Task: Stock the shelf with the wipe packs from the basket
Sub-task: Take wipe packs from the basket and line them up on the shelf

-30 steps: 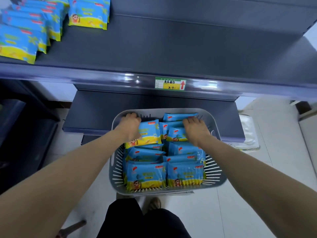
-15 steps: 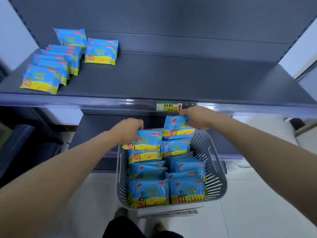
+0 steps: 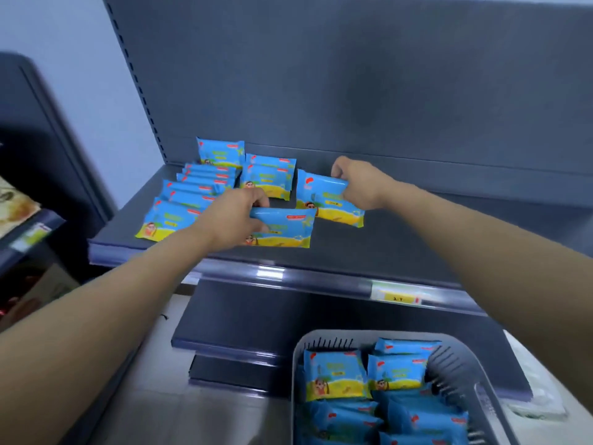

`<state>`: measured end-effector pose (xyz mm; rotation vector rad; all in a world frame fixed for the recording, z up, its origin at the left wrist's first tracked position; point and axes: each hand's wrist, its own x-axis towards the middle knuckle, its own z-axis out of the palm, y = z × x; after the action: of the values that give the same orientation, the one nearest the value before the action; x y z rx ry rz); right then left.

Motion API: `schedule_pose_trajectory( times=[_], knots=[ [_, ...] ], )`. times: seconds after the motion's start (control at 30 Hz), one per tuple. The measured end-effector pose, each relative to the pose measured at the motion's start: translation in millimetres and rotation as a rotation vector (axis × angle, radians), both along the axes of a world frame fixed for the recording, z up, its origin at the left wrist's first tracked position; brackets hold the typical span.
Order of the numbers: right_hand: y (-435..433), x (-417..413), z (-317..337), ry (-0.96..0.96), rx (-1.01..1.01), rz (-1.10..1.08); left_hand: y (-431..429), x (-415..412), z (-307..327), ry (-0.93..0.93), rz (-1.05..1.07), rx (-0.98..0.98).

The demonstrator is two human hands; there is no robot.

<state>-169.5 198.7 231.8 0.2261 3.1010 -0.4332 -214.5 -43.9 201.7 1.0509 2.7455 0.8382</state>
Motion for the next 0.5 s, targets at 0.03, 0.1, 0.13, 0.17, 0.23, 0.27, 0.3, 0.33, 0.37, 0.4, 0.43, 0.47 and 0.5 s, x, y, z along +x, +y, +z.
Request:
schedule_pose_trajectory(
  times=[0.03, 0.1, 0.13, 0.17, 0.23, 0.27, 0.3, 0.33, 0.37, 0.4, 0.43, 0.47, 0.5],
  knots=[
    [-6, -17, -3, 0.009, -0.033, 0.003, -4, -12, 0, -0.004, 0.004, -0.004],
    [-18, -51, -12, 0.001, -0.088, 0.027, -10, -35, -1, -0.013, 0.006, -0.020],
    [-23, -68, -17, -0.011, -0.104, 0.046, -12, -46, -3, -0.013, 0.005, -0.028],
    [-28, -86, -22, -0.023, -0.114, 0.064, -13, -57, -6, -0.012, 0.003, -0.032],
    [-37, -118, -30, -0.039, -0.128, 0.085, -15, -78, -13, -0.013, 0.001, -0.039],
    [-40, -131, -35, -0.049, -0.134, 0.091, -14, -88, -17, -0.014, -0.005, -0.048],
    [-43, -144, -39, -0.060, -0.133, 0.096, -14, -98, -21, -0.015, -0.012, -0.059],
    [-44, -154, -43, -0.071, -0.127, 0.097, -13, -106, -24, -0.015, -0.023, -0.071],
    [-44, -164, -48, -0.078, -0.119, 0.094, -11, -114, -28, -0.015, -0.034, -0.082],
    [-44, -172, -52, -0.078, -0.108, 0.088, -8, -122, -30, -0.013, -0.048, -0.089],
    [-43, -179, -55, -0.071, -0.093, 0.082, -6, -129, -33, -0.013, -0.063, -0.092],
    [-42, -184, -57, -0.060, -0.074, 0.074, -2, -135, -35, -0.010, -0.078, -0.096],
    [-41, -189, -58, -0.049, -0.059, 0.065, 1, -141, -37, -0.001, -0.090, -0.102]
  ],
)
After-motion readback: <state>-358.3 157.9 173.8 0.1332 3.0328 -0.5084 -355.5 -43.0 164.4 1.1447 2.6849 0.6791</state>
